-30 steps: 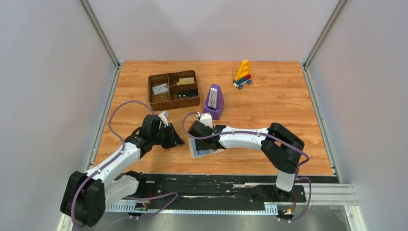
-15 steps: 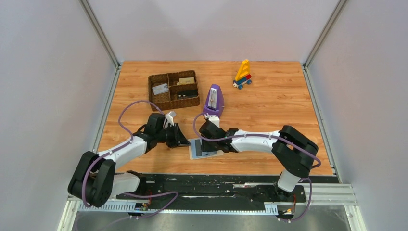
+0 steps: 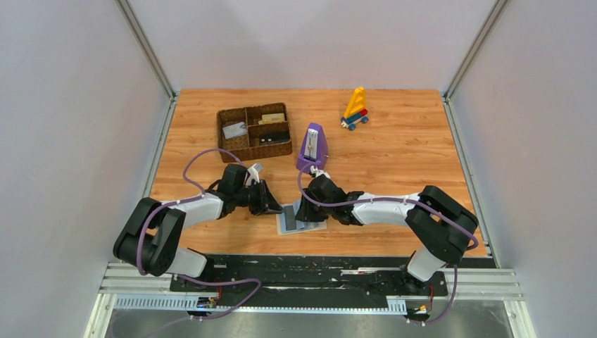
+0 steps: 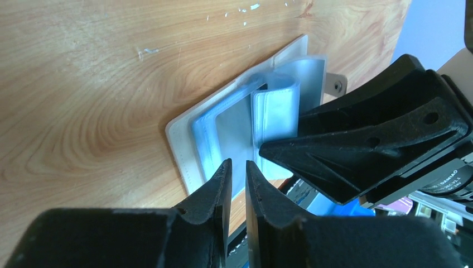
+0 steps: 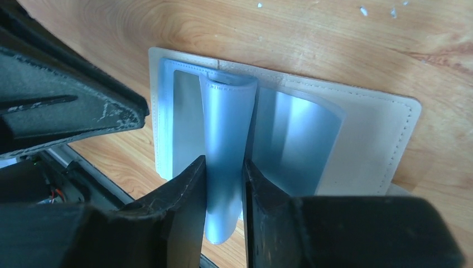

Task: Take the credit cards out of the card holder
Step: Remove the credit card from the card holder.

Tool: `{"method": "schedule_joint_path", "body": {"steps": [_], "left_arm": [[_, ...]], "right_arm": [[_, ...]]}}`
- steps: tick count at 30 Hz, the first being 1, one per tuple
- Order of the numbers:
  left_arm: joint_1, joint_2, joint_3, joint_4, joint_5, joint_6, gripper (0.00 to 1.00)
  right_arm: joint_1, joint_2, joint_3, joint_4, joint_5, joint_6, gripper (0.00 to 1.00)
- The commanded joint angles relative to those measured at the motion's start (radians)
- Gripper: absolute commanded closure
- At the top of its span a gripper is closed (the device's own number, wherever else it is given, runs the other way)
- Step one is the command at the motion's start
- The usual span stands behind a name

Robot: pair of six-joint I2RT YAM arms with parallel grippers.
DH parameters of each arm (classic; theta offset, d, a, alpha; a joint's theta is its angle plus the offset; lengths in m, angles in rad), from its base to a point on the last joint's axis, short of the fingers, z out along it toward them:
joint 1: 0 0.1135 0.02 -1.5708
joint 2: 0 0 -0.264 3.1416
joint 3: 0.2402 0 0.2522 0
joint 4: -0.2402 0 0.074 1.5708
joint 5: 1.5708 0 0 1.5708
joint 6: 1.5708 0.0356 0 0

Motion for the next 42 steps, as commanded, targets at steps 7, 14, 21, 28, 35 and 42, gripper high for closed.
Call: {"method": "schedule_joint_path", "body": {"steps": [7, 14, 21, 28, 35, 42], "left_arm": [[-0.022, 0.094, 0.073, 0.092, 0.03, -0.018, 0.78], [-0.037, 0.156, 0.085, 0.096, 0.02, -0.018, 0.79], [-0.051, 0.165, 0.101, 0.043, -0.02, 0.019, 0.79], [-0.067, 0.21, 0.108, 0.087, -0.011, -0.009, 0.79], [-0.084, 0.208, 0.1, 0.14, 0.014, -0.043, 0.8], [-0.097, 0.21, 0.057, 0.28, 0.069, -0.123, 0.8]], "right_arm": [[-0.02, -0.035, -0.025, 0.132, -0.093, 0.026, 0.73], [-0.032, -0.034, -0.037, 0.151, -0.109, 0.032, 0.79], [-0.035, -0.036, -0.05, 0.177, -0.125, 0.041, 0.8], [-0.037, -0.028, -0.062, 0.206, -0.14, 0.043, 0.8], [-0.037, -0.05, -0.059, 0.182, -0.133, 0.036, 0.65], [-0.038, -0.107, -0.049, 0.11, -0.072, 0.022, 0.48]]}}
